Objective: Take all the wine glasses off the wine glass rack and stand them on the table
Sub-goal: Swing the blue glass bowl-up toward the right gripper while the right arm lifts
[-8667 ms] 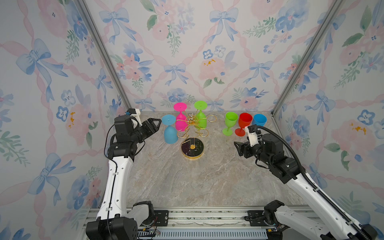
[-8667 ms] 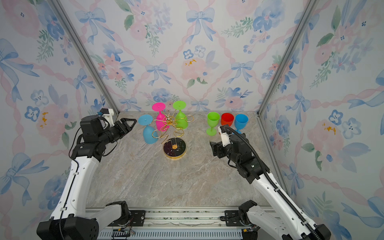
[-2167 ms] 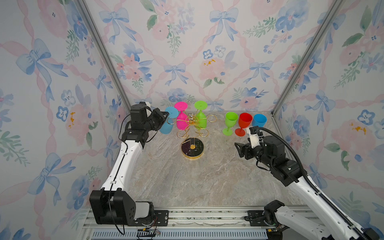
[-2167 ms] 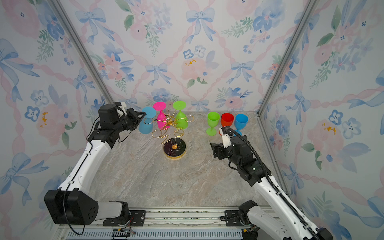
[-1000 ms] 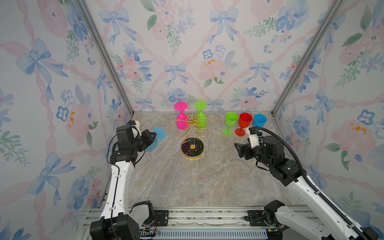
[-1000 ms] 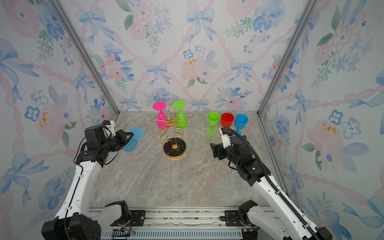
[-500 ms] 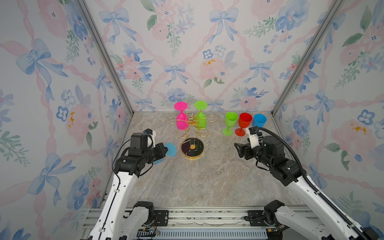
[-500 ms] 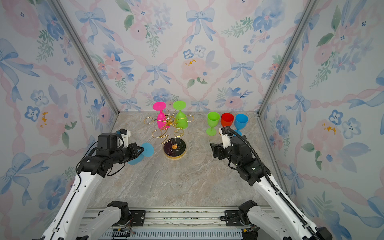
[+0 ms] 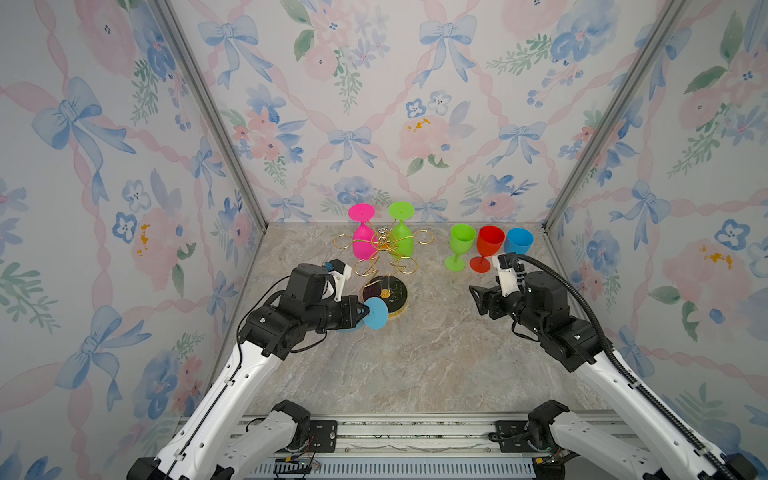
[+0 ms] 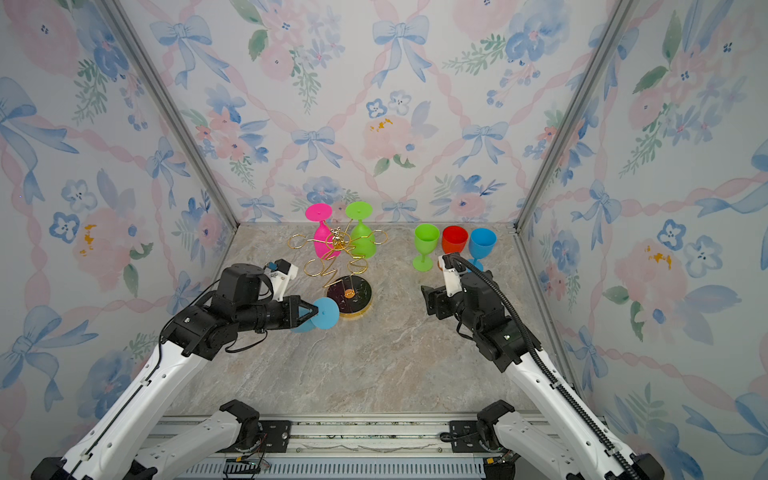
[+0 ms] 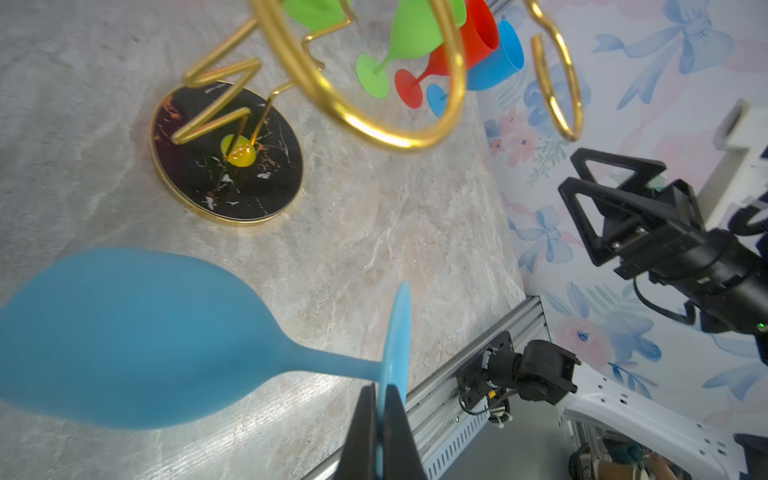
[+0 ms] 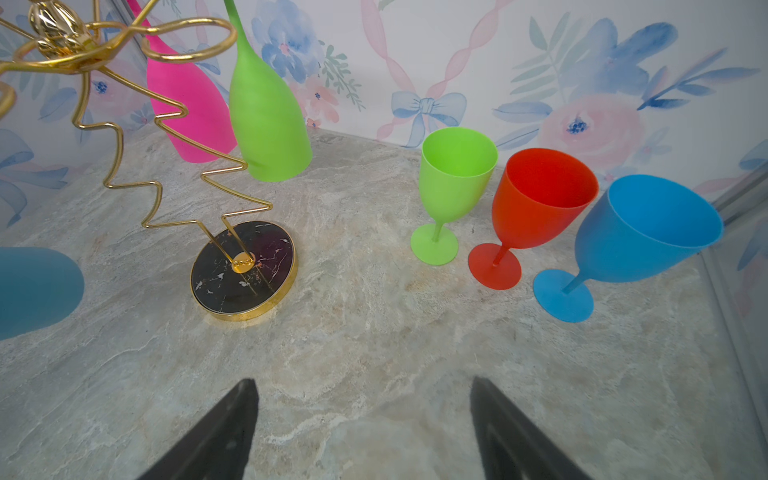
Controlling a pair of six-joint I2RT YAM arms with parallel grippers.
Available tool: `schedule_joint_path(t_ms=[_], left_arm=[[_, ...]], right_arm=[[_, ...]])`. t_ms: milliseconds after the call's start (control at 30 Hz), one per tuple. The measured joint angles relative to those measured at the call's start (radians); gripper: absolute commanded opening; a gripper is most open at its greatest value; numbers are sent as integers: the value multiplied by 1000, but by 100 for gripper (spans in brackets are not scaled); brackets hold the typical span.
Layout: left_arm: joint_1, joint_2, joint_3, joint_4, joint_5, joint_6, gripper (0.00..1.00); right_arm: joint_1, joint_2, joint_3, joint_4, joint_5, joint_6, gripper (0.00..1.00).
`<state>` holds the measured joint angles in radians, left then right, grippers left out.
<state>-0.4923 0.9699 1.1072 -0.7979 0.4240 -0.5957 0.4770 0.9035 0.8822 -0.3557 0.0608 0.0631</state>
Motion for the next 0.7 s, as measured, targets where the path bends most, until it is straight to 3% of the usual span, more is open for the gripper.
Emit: schedule_joint_path(t_ms=[200,400,700], left_arm=[[-222,106,22,-3,4,-10,0],[-455,271,160,-3,-61,-6,0],[-738,488,398,48,-294,219,0]], right_arm=[[2,14,5,-27,26,0,82],[2,15,8,-53,58,7,82],[-7,21,69,-146,114,39,83]])
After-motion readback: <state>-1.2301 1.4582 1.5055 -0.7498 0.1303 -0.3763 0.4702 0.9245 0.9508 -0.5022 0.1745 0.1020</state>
